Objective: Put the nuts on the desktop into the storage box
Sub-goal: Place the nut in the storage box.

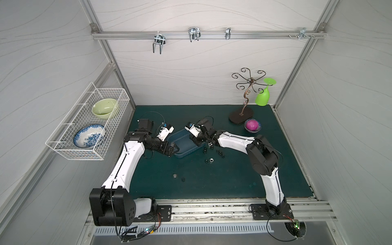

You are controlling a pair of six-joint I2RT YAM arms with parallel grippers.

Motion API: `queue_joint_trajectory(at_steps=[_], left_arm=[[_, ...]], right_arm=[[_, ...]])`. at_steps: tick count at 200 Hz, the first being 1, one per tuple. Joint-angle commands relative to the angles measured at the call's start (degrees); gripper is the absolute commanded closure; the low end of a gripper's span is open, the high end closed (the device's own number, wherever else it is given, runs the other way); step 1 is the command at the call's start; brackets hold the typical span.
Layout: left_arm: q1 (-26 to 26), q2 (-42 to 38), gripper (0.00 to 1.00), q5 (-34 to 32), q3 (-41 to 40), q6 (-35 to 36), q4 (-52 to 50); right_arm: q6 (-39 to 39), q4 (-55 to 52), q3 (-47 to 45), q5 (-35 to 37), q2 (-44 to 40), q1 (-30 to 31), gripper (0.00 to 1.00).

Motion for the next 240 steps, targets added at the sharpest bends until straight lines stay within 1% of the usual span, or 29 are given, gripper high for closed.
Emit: queue_joint_trajectory(at_steps=[1,40,65,73,102,131,147,169,193,211,240], left_arm=[[0.4,0.3,0.01,-2.9,0.7,-1.2,1.6],[0.4,0.1,0.01,-5.1,0.1,-1.2,2.3],[0.5,-0.1,0.01,-5.0,0.0,-1.0,2.4],[0.5,-0.2,0.01,-4.7,0.0,-0.8,2.3],[0.5,-0.7,0.01,-4.5,0.2,-0.2,1.6],[0.6,-1.0,0.01,-4.2,-0.4,0.0,1.7],[0.6,-0.9,0.01,-3.9,-0.5,0.1,1.7],[0.6,-0.9,0.01,-3.1,-0.3,0.3,1.6],[0.5,-0.8,0.01,-3.1,-0.4,0.2,1.6],[0.6,-0.8,0.01,-3.5,-0.4,0.0,1.7],[0.6,-0.8,0.01,-3.7,-0.3,0.0,1.5]], right_arm=[[-0.1,-3.6,3.2,0.0,3.8,-0.1,0.88],[-0.7,-7.6,9.5,4.0,8.6,-0.2,0.88],[0.4,-10.0,14.0,4.0,11.8,-0.9,0.88],[0.6,-12.0,16.4,4.2,13.1,-0.9,0.9],[1.4,-17.4,22.2,5.5,16.1,-1.2,0.9],[2.4,-22.3,26.1,8.6,18.2,-1.2,0.89],[2.4,-24.9,28.5,9.9,19.6,-1.3,0.86],[2.5,-29.0,32.5,9.7,21.8,-1.2,0.85],[3.0,-29.2,33.0,9.1,22.5,-1.2,0.84],[3.2,-29.5,33.8,9.1,23.0,-1.3,0.82],[4.1,-33.2,38.3,8.3,25.4,-2.2,0.81]])
